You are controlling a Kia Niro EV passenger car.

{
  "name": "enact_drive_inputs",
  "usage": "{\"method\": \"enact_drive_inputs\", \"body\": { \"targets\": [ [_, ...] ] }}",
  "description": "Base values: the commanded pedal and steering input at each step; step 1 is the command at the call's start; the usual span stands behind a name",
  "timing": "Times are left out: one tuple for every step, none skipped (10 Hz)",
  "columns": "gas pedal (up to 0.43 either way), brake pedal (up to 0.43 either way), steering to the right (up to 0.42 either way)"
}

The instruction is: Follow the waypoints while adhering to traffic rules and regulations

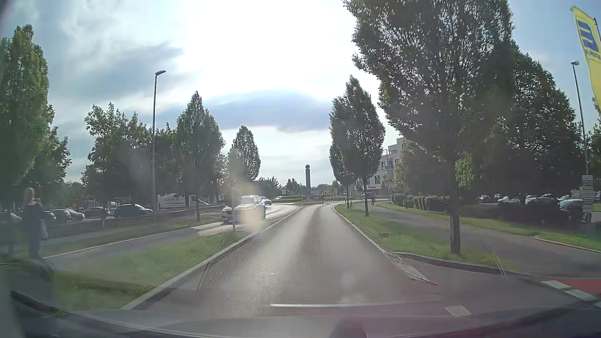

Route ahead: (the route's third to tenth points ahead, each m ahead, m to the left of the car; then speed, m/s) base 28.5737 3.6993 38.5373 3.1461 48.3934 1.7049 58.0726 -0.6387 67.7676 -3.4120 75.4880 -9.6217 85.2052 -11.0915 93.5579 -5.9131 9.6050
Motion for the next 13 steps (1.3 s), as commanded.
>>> {"method": "enact_drive_inputs", "body": {
  "targets": [
    [0.138, 0.000, 0.002],
    [0.138, 0.000, 0.001],
    [0.138, 0.000, 0.001],
    [0.130, 0.000, 0.002],
    [0.130, 0.000, 0.002],
    [0.118, 0.000, 0.002],
    [0.118, 0.000, 0.001],
    [0.110, 0.000, 0.002],
    [0.110, 0.000, 0.001],
    [0.110, 0.000, 0.002],
    [0.110, 0.000, 0.002],
    [0.110, 0.000, 0.001],
    [0.110, 0.000, 0.001]
  ]
}}
